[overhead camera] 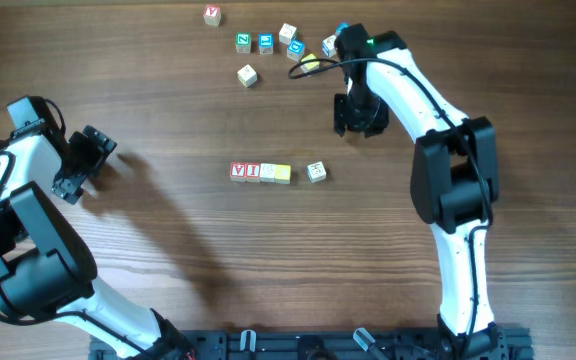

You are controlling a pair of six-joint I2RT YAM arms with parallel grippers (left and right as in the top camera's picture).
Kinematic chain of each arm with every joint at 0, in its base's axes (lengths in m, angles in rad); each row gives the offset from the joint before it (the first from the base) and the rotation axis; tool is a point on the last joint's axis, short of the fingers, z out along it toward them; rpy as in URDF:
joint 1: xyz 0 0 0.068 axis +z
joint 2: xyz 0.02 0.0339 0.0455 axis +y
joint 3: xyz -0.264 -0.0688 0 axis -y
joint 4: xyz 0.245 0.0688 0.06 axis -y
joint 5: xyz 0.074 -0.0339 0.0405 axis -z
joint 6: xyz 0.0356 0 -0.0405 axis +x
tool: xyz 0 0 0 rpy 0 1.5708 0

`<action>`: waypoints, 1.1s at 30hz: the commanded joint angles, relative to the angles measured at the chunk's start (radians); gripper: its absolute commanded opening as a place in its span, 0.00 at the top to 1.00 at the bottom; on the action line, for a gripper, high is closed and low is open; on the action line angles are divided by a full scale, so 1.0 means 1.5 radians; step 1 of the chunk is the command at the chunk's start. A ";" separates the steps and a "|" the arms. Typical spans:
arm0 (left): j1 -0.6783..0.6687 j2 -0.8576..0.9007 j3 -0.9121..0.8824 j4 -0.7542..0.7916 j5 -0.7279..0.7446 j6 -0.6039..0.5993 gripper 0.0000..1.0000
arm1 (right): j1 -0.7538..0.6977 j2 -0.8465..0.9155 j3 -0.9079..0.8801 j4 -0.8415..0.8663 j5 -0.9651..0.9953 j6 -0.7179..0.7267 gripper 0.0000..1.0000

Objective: Form a horizontal line
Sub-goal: 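Lift the right gripper and reposition it right of the white block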

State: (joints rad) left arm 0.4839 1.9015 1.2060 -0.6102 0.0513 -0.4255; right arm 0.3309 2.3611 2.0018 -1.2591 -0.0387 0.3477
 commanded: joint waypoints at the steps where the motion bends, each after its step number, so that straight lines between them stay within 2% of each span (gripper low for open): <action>1: 0.002 0.008 -0.001 0.000 0.003 -0.006 0.00 | 0.001 -0.114 0.001 -0.023 0.007 -0.034 0.62; 4: 0.002 0.008 -0.001 0.000 0.003 -0.006 0.00 | 0.002 -0.123 -0.016 -0.041 0.008 -0.040 0.67; 5: 0.002 0.008 -0.001 0.000 0.003 -0.006 0.00 | 0.002 -0.123 -0.051 -0.026 0.008 -0.035 0.77; 8: 0.002 0.008 -0.001 0.000 0.003 -0.006 0.00 | 0.002 -0.125 -0.100 -0.003 0.001 -0.038 0.82; 10: 0.002 0.008 -0.001 0.000 0.003 -0.006 0.00 | 0.002 -0.127 -0.108 0.005 -0.028 -0.040 0.90; 15: 0.002 0.008 -0.001 0.000 0.003 -0.006 0.00 | 0.002 -0.142 -0.110 0.006 -0.046 -0.052 0.95; 18: 0.002 0.008 -0.001 0.000 0.003 -0.006 0.00 | 0.004 -0.205 -0.114 -0.001 -0.050 -0.042 0.95; 20: 0.002 0.008 -0.001 0.000 0.003 -0.006 0.00 | 0.004 -0.314 -0.169 0.029 -0.011 -0.051 0.96; 22: 0.002 0.008 -0.001 0.000 0.003 -0.006 0.00 | 0.004 -0.413 -0.267 0.101 -0.012 -0.057 0.95; 23: 0.002 0.008 -0.001 0.000 0.003 -0.006 0.00 | 0.002 -0.519 -0.441 0.247 -0.044 -0.054 0.82; 24: 0.002 0.008 -0.001 0.000 0.003 -0.006 0.00 | 0.002 -0.529 -0.482 0.290 -0.062 -0.045 0.81; 26: 0.002 0.008 -0.001 0.000 0.003 -0.006 0.00 | 0.002 -0.508 -0.549 0.368 -0.104 0.041 0.90; 28: 0.002 0.008 -0.001 0.000 0.003 -0.006 0.00 | 0.003 -0.475 -0.549 0.386 -0.141 0.048 0.94; 33: 0.002 0.008 -0.001 0.000 0.003 -0.006 0.00 | 0.035 -0.322 -0.549 0.432 -0.169 0.117 0.96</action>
State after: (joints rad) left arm 0.4839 1.9018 1.2060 -0.6102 0.0513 -0.4259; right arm 0.3614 1.8000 1.1812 -0.6449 -0.2375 0.4759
